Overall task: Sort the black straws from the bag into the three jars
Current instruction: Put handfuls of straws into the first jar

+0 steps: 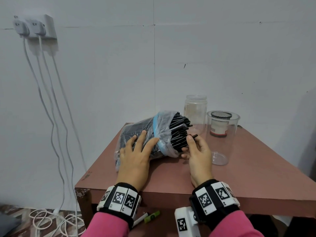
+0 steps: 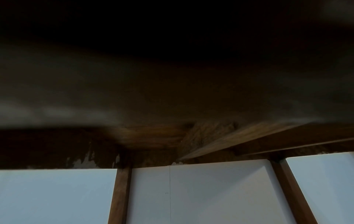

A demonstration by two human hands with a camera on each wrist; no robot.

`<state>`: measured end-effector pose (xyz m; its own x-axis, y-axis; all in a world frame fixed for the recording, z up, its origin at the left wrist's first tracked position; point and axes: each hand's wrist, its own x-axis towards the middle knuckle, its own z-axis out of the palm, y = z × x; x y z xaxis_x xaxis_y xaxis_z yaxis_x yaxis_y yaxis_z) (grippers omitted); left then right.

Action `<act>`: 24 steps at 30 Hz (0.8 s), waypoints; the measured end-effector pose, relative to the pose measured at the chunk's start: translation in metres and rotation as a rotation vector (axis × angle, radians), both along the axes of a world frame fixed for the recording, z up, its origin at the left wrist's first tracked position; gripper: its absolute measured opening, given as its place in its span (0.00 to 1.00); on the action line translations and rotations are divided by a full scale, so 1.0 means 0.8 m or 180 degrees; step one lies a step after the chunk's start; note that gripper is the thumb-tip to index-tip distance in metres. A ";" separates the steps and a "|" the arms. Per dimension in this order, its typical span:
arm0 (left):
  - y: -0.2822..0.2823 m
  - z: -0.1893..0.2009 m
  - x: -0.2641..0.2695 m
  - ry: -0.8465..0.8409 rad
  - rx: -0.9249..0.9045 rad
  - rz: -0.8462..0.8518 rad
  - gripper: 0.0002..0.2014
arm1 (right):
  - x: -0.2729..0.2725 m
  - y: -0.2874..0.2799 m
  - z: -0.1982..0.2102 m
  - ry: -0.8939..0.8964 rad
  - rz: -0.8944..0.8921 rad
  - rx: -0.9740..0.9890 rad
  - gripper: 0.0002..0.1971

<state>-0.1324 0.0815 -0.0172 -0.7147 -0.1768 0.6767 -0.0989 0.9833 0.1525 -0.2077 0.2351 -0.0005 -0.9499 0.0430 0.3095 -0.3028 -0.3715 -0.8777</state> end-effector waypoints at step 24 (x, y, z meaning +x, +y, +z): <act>0.002 0.007 0.005 0.0008 0.0334 -0.0091 0.24 | -0.006 0.003 0.003 0.0142 -0.0150 -0.0640 0.04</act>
<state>-0.1286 0.0831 -0.0116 -0.7188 -0.2264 0.6573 -0.0707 0.9644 0.2549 -0.2122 0.2377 0.0020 -0.9309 0.1523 0.3320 -0.3610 -0.5223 -0.7726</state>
